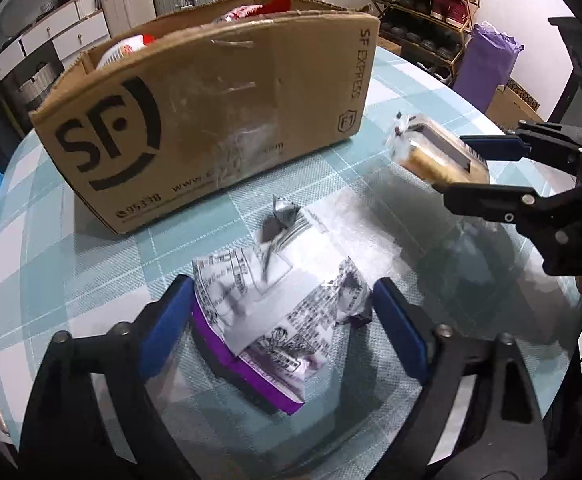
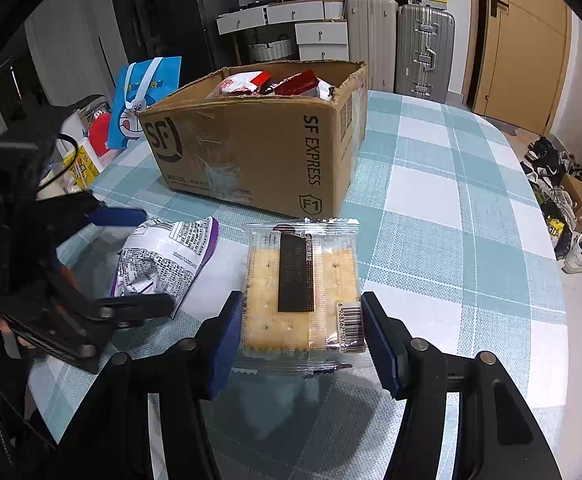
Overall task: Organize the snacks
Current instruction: 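Grasp the purple-edged bag with the left tool while the right tool grasps the cracker pack, then lift both packets and carry them over the cardboard box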
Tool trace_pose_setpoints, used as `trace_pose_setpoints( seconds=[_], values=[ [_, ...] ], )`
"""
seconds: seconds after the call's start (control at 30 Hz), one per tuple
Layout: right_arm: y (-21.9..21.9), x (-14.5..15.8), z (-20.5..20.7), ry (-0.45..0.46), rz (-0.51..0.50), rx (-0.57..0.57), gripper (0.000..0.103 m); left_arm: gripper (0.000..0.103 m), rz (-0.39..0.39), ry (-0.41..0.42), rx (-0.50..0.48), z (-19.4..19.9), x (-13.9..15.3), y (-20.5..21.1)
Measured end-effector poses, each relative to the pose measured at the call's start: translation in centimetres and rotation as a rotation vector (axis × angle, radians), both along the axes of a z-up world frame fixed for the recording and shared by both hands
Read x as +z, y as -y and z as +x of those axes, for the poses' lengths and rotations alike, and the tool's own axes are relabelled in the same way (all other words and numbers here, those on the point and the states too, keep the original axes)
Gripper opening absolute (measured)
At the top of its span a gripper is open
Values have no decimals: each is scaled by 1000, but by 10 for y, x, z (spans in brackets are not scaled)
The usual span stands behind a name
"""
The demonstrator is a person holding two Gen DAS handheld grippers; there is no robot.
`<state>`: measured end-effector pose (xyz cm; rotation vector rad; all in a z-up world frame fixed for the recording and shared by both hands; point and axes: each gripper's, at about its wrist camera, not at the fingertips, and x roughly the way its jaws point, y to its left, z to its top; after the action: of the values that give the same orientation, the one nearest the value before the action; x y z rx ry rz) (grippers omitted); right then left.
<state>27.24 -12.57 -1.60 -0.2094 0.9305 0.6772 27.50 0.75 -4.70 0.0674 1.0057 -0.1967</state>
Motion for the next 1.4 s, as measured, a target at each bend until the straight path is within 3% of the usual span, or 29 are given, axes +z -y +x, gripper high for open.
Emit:
trace_pose_setpoints(
  seconds=[0.23, 0.57, 0.97, 1.4],
  values=[
    [5, 2, 0, 2, 11, -7, 59, 68, -63, 71, 5, -18, 1, -2],
    [4, 4, -3, 26, 30, -10, 59, 60, -130, 139, 38, -50, 18, -20],
    [3, 11, -8, 50, 63, 3, 59, 57, -161, 175, 54, -59, 35, -26],
    [10, 28, -13, 100, 145, -4, 59, 57, -193, 297, 118, -83, 73, -42]
  ],
)
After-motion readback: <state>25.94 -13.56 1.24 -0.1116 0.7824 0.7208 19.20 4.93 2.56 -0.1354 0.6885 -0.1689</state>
